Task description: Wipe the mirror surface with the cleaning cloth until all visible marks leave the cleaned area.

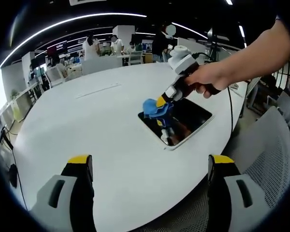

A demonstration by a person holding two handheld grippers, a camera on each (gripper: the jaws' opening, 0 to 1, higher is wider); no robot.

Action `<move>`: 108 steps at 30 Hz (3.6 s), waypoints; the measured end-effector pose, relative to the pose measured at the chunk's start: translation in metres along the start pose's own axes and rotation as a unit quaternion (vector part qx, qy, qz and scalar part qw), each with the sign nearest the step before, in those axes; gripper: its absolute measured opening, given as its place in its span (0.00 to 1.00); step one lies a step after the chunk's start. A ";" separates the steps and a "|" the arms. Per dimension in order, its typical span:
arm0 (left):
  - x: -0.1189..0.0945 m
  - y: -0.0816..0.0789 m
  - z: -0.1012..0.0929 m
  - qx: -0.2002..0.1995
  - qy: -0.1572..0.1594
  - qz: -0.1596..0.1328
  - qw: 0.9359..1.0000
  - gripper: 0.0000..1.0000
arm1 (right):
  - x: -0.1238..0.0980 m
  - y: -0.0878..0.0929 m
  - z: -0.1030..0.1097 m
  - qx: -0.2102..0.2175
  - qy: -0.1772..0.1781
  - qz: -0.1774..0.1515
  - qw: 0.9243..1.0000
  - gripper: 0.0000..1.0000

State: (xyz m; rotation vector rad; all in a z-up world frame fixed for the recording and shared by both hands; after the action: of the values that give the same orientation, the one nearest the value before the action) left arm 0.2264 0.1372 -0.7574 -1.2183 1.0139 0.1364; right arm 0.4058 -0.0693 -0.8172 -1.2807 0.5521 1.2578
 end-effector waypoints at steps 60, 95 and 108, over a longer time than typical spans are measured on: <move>-0.002 -0.001 -0.007 -0.015 0.024 -0.004 1.000 0.98 | -0.031 0.096 0.036 0.010 -0.005 -0.014 1.000 0.01; -0.001 -0.001 -0.011 -0.012 0.042 0.000 0.999 0.98 | -0.041 0.119 0.045 0.015 -0.044 0.013 0.999 0.01; 0.001 0.000 -0.014 -0.015 0.058 0.005 0.998 0.99 | -0.048 0.122 0.024 0.038 -0.038 0.003 0.999 0.01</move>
State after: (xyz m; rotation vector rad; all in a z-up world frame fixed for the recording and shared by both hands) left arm 0.2193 0.1250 -0.7581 -1.2602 1.1218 0.0890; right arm 0.2745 -0.0891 -0.8167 -1.1638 0.5447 1.2745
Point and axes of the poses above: the point that each gripper's makers call its tool centre point, and the gripper's own axes: x roughly forward along the fingers, z roughly to its left, y roughly out of its underside, the point moved 6 cm from there along -x, roughly backward along the fingers, and after that the axes turned 12 degrees about z, right-handed, at the moved point
